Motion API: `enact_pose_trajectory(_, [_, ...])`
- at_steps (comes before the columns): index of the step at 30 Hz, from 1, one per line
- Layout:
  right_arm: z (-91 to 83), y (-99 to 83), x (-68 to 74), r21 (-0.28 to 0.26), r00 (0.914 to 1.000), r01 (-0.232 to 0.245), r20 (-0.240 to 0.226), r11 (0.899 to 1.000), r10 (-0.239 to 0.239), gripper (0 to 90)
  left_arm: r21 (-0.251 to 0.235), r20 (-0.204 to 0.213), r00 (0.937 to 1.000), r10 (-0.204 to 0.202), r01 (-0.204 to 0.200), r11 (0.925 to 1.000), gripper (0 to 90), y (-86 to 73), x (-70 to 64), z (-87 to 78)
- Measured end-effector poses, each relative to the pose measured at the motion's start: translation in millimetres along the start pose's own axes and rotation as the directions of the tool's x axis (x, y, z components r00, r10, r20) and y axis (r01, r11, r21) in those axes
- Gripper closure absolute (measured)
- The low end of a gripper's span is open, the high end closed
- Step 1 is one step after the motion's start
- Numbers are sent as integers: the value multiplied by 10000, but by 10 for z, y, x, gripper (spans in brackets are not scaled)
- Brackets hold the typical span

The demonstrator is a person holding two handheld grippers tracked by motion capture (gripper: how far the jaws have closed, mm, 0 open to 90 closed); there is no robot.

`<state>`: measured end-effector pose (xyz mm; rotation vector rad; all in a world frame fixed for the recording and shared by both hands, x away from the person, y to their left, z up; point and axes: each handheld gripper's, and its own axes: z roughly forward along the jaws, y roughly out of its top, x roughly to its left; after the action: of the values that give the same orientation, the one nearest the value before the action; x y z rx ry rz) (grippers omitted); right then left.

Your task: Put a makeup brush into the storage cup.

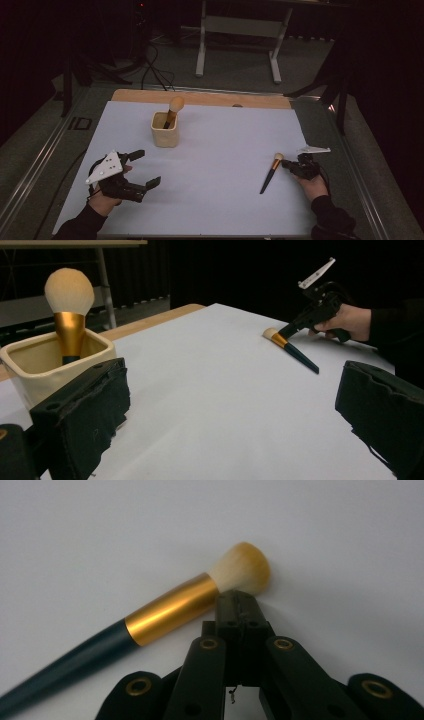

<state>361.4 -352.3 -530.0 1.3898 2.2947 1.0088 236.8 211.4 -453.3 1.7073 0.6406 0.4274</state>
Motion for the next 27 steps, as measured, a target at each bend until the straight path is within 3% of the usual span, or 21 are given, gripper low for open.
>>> enact_pose_trajectory(8, [119,107,118,-45,9988,2,-490,10000,-4,900,-21,-11,10000,-34,34,10000,15,1,0,-4])
enact_pose_trajectory(15, [199,169,188,100,9985,-162,-514,9998,167,900,18,27,10000,5,-5,10000,15,2,-3,3])
enact_pose_trajectory(27, [422,380,421,153,9945,310,-1004,9994,-293,900,14,39,10000,-22,22,10000,15,4,3,-2])
